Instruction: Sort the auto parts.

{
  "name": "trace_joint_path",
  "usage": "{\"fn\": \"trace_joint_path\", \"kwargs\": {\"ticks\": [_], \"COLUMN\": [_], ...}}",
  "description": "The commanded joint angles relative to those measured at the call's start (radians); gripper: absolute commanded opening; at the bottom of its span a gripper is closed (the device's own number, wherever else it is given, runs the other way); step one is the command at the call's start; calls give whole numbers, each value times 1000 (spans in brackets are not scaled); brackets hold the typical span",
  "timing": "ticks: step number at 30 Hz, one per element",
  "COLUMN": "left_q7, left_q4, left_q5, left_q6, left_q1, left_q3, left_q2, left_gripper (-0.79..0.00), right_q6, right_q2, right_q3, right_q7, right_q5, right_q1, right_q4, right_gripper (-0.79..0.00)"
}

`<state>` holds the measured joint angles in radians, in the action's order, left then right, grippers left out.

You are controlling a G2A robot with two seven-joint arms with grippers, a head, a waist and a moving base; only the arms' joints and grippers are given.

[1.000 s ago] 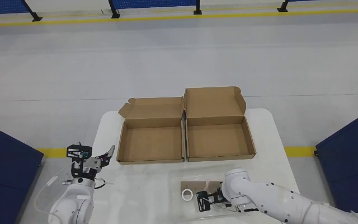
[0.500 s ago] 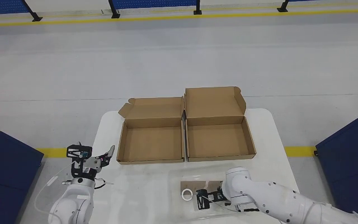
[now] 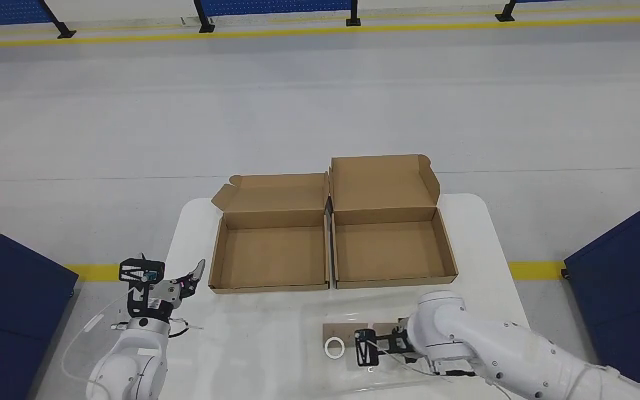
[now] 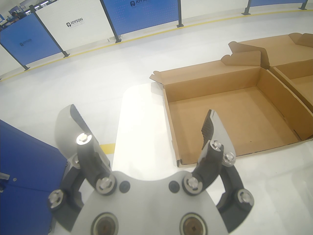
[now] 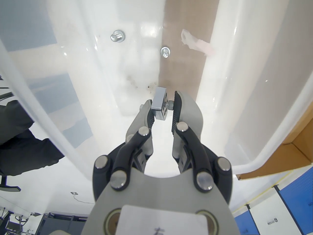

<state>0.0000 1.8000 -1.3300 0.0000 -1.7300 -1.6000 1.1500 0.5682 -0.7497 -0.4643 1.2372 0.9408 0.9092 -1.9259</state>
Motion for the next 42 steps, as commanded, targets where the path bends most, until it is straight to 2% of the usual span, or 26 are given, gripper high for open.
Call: {"fn": "trace_joint_path", "kwargs": {"ticks": [1, 10, 14, 21, 32, 33, 42], "left_q7": [0, 0, 0, 0, 0, 0, 0], "left_q4": [0, 0, 0, 0, 0, 0, 0], "left_q5": [0, 0, 0, 0, 0, 0, 0], "left_q6": [0, 0, 0, 0, 0, 0, 0], "left_q1": [0, 0, 0, 0, 0, 0, 0], "left_q3": [0, 0, 0, 0, 0, 0, 0], "left_q2": [0, 0, 0, 0, 0, 0, 0], "left_gripper": [0, 0, 0, 0, 0, 0, 0], "right_q6": [0, 0, 7, 108, 332, 343, 343], "right_q2": [1, 1, 5, 55, 154, 159, 159], "right_q3": [-1, -1, -31, -161, -379, -394, -394], "right_q7": [-2, -2, -76, -201, -397, -424, -424], "right_q5": [-1, -1, -22, -183, -407, -436, -436], "right_q1": [1, 1, 10, 47, 185, 199, 199], "right_q4": [-1, -1, 22, 60, 128, 140, 140], "right_gripper": [-785, -785, -785, -785, -785, -785, -785]}}
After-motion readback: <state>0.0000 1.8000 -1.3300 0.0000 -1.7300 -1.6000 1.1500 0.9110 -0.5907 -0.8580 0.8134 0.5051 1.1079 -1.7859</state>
